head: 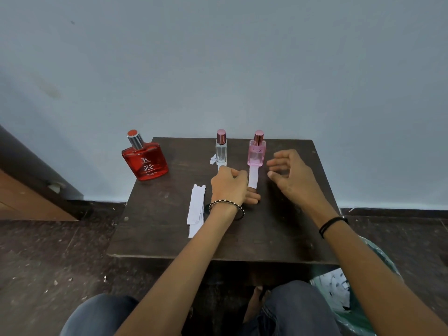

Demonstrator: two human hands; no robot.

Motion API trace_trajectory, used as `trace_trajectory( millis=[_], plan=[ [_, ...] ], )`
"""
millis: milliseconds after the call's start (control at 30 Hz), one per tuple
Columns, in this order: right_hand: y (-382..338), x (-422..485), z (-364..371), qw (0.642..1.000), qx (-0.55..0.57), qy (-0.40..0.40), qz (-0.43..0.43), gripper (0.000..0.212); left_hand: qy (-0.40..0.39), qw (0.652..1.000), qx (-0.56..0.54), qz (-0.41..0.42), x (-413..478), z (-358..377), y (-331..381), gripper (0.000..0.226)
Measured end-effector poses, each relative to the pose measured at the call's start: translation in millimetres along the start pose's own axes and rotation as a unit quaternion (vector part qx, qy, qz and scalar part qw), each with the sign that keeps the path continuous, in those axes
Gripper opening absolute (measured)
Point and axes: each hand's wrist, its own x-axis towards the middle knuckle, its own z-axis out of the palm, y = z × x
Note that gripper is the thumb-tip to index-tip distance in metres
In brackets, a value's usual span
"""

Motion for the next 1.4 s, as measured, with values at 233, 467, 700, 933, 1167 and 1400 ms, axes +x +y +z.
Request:
trace_trajectory(
  millis=[233, 467, 700, 933, 1167, 1400],
  plan=[
    [-6.9, -38.7, 8.5, 0.994, -0.093, -0.032, -0.043, 0.038, -0.015, 1.000, -0.015, 0.022, -19.5, -15.5, 1.3, 0.006],
    [-18.7, -62.7, 15.3, 0.994, -0.088, -0.020, -0.055, 0.031, 0.008, 0.999, 0.030, 0.020, -38.7, -42.9, -8.4, 0.007],
    [-45.0, -76.1, 36.4, 0.993, -0.077, -0.045, -0.079, 0.027, 0.060, 0.990, 0.093, 0.085, -59.1, -100.5, -20.1, 0.008],
    [-84.0, -71.4, 74.7, 0.990, -0.052, -0.079, -0.100, 0.026, 0.128, 0.972, 0.158, 0.118, -54.6, -142.3, -20.2, 0.005],
    [-90.6, -75.6, 97.5, 0.973, -0.130, -0.169, -0.090, 0.063, 0.101, 0.962, 0.219, 0.129, -46.0, -146.2, -33.8, 0.006],
    [-82.9, -75.6, 96.7, 0.979, -0.099, -0.146, -0.099, 0.047, 0.126, 0.916, 0.316, 0.214, -47.8, -141.7, -55.0, 0.019]
  ],
)
